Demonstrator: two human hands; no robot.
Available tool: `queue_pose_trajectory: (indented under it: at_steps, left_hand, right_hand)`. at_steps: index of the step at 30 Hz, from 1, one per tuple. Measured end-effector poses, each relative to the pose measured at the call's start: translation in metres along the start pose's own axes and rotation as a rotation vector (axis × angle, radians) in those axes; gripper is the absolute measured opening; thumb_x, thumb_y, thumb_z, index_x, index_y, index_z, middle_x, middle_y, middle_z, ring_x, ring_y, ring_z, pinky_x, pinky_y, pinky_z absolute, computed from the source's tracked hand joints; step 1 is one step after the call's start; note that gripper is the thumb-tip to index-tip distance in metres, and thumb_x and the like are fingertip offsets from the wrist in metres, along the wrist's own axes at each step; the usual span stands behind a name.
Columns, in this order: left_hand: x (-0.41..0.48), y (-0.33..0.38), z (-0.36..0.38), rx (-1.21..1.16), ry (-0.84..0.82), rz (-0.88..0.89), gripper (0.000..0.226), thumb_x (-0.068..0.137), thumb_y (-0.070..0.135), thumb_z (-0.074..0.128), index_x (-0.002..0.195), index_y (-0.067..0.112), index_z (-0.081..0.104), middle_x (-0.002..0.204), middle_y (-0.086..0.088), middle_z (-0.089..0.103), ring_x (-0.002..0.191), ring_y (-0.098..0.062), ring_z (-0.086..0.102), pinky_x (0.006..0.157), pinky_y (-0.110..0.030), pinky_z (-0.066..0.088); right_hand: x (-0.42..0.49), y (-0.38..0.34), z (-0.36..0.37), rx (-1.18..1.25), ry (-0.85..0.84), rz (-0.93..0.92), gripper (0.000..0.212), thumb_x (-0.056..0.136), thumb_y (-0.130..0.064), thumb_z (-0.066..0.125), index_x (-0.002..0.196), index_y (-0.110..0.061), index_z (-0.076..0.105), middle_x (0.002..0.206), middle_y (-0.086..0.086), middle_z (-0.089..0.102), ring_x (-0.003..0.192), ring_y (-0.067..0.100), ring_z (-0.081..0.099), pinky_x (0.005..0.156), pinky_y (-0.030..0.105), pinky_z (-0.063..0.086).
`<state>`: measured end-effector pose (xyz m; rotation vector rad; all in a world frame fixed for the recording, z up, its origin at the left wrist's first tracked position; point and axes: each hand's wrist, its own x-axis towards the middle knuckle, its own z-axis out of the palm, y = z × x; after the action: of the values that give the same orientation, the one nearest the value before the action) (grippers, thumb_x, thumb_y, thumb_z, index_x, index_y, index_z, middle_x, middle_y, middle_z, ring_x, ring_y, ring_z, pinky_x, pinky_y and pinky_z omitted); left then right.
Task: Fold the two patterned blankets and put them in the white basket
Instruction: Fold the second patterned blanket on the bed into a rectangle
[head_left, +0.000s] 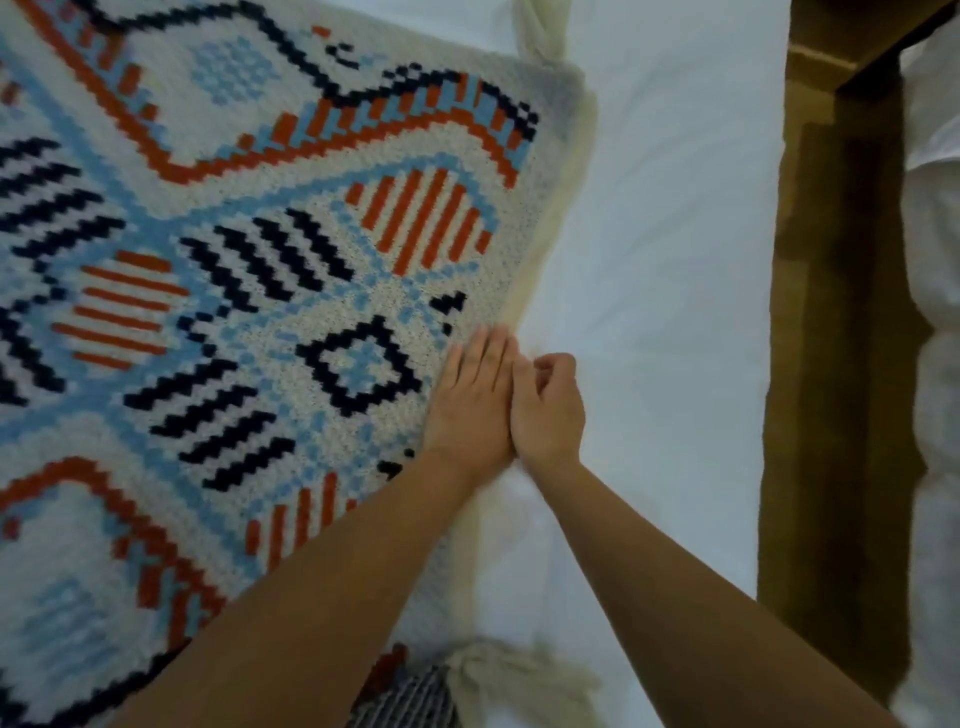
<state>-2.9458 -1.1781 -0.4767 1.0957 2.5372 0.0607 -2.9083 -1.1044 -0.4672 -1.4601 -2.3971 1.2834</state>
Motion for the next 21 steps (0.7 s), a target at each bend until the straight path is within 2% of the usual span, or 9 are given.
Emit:
queue_pose_trajectory:
  at_steps: [6, 11, 16, 18, 21]
  left_hand:
    - [-0.098, 0.008, 0.013, -0.081, -0.133, 0.008, 0.069, 0.097, 0.033, 0.025, 0.144, 0.006, -0.017, 0.155, -0.010, -0.021, 0.141, -0.022, -0.022, 0.107, -0.034, -0.022]
    - [-0.190, 0.009, 0.031, -0.065, -0.222, 0.049, 0.076, 0.095, 0.044, 0.029, 0.146, 0.008, -0.015, 0.154, -0.009, -0.022, 0.141, -0.023, -0.024, 0.110, -0.036, -0.020]
    - [-0.277, 0.002, 0.063, -0.050, -0.232, -0.024, 0.080, 0.093, 0.047, 0.029, 0.142, 0.012, -0.024, 0.154, -0.009, -0.023, 0.141, -0.025, -0.022, 0.110, -0.039, -0.019]
    - [-0.305, 0.003, 0.072, -0.090, -0.195, -0.082, 0.076, 0.094, 0.048, 0.025, 0.143, 0.012, -0.021, 0.155, -0.009, -0.019, 0.143, -0.024, -0.018, 0.112, -0.038, -0.017]
    - [-0.335, 0.010, 0.078, -0.135, -0.199, -0.082, 0.080, 0.090, 0.058, 0.026, 0.148, 0.012, -0.004, 0.158, -0.005, -0.005, 0.144, -0.021, -0.010, 0.115, -0.041, -0.011]
  right_hand:
    - [-0.093, 0.031, 0.004, -0.049, -0.081, -0.011, 0.026, 0.096, -0.039, 0.039, 0.080, -0.019, 0.046, 0.075, -0.001, 0.056, 0.069, 0.015, 0.053, 0.064, 0.027, 0.037]
    - [-0.187, 0.064, 0.010, -0.066, -0.114, 0.027, 0.027, 0.097, -0.035, 0.038, 0.078, -0.018, 0.047, 0.075, -0.001, 0.054, 0.070, 0.016, 0.051, 0.067, 0.027, 0.035]
    - [-0.272, 0.087, 0.022, -0.058, -0.170, 0.129, 0.029, 0.092, -0.047, 0.039, 0.080, -0.023, 0.049, 0.077, -0.008, 0.056, 0.075, 0.015, 0.056, 0.067, 0.025, 0.037]
    - [-0.290, 0.090, 0.024, -0.131, -0.187, 0.181, 0.034, 0.089, -0.053, 0.041, 0.088, -0.020, 0.051, 0.087, -0.003, 0.060, 0.085, 0.020, 0.059, 0.071, 0.028, 0.039]
    - [-0.300, 0.094, 0.018, -0.184, -0.290, 0.267, 0.036, 0.091, -0.040, 0.043, 0.108, -0.010, 0.055, 0.110, 0.011, 0.062, 0.104, 0.030, 0.057, 0.085, 0.034, 0.042]
